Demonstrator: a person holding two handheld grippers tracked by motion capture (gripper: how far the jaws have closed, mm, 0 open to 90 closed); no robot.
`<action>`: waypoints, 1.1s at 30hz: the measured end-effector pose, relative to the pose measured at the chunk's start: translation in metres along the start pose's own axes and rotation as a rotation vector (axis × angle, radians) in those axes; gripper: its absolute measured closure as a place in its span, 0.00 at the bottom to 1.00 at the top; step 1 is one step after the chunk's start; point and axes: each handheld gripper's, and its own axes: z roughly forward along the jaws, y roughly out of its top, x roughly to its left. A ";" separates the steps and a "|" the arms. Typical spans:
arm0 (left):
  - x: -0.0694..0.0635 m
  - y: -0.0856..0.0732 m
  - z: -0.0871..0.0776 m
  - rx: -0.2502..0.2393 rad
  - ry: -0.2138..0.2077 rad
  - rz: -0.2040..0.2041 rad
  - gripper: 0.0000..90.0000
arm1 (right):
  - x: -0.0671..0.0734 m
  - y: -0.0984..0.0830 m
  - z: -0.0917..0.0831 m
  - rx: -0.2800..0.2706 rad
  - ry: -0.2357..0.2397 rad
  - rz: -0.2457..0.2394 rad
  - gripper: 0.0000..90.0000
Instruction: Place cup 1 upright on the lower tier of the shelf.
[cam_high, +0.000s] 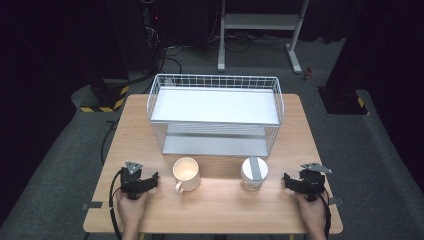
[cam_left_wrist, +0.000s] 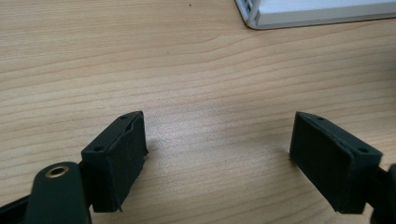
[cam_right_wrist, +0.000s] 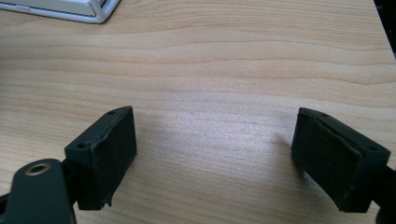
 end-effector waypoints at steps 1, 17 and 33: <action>0.000 0.000 0.000 0.000 0.001 0.002 0.21 | 0.000 0.000 0.000 0.000 0.000 0.000 0.15; 0.000 0.000 0.000 0.002 0.011 0.005 0.22 | 0.000 0.000 -0.001 0.002 -0.006 0.010 0.16; 0.000 0.001 0.001 0.003 0.009 0.002 0.22 | -0.003 -0.012 -0.014 -0.026 0.094 0.001 0.17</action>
